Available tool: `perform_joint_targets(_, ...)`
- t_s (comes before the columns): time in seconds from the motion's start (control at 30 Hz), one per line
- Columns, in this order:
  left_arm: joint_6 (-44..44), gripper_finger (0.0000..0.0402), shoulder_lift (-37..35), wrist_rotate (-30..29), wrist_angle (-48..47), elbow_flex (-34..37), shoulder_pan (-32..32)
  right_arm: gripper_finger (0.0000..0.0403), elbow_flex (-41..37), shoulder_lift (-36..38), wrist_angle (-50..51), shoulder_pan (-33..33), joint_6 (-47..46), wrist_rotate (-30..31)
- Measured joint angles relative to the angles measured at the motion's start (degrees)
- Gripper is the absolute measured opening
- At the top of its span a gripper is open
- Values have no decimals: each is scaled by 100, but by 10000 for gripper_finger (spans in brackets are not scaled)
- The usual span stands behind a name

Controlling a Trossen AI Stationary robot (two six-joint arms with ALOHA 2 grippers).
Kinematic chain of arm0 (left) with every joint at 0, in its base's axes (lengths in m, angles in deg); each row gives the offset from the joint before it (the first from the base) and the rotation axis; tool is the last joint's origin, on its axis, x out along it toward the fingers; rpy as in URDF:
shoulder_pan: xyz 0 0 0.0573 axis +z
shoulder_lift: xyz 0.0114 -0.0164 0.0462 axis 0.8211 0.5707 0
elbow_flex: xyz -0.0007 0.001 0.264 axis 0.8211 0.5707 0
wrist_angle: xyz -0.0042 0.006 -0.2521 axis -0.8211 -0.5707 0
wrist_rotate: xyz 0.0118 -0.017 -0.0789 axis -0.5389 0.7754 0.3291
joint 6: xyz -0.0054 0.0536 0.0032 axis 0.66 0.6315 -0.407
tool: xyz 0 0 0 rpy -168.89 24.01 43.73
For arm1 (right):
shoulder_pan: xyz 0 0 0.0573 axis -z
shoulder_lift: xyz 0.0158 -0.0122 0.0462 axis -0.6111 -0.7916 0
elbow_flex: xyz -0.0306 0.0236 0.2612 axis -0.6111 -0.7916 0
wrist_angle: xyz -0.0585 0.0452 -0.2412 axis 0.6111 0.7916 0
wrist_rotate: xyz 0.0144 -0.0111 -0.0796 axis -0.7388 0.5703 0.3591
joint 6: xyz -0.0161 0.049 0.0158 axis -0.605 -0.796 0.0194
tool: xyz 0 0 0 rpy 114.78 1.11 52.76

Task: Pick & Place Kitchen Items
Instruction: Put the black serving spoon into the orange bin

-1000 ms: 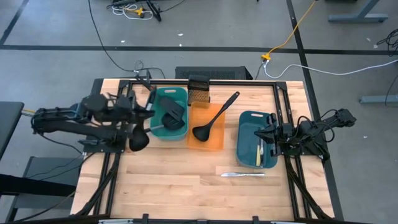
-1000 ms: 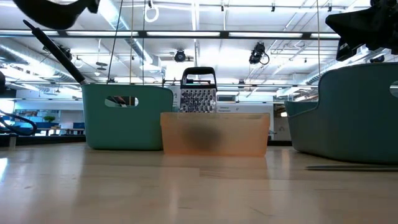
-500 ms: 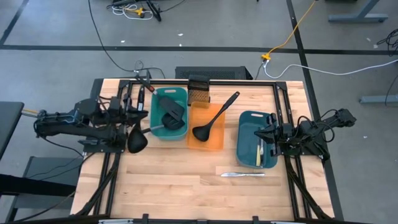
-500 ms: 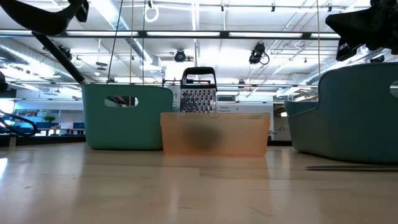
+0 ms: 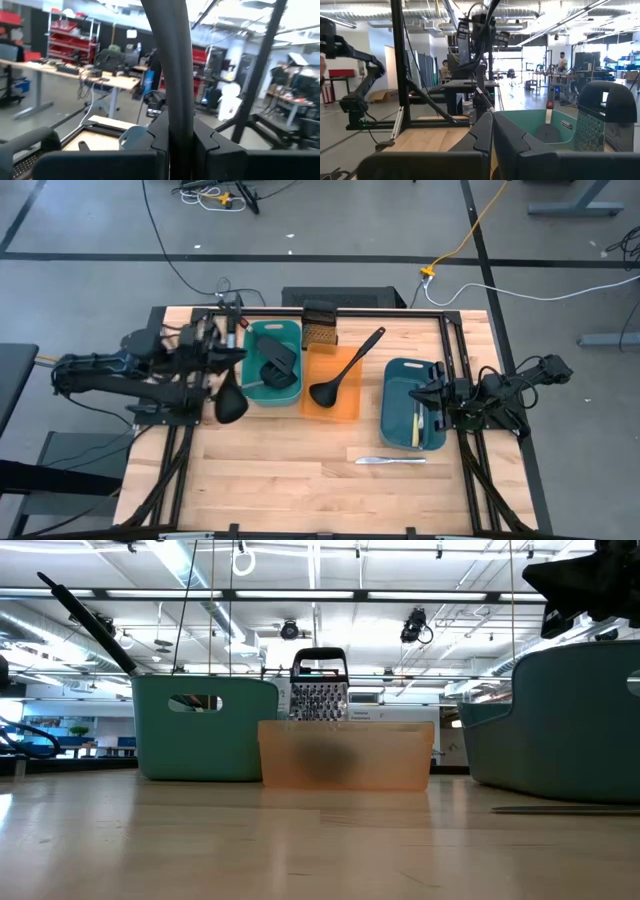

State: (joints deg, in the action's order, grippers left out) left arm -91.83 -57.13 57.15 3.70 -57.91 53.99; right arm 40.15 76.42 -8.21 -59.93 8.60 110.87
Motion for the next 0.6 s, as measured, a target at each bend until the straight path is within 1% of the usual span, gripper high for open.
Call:
perform_joint_targets(0.1, 40, 34, 774, -32, 102, -494, 3, 25, 0, 0, 0, 1, -2, 1)
perform_joint_targets(0.37, 583, 34, 2726, 192, 104, -2208, 3, 25, 0, -1, 0, -2, -2, 1)
perform_joint_targets(0.6, 649, 34, 4056, 914, 96, -3385, 245, 25, 0, 0, 0, 0, -3, 1)
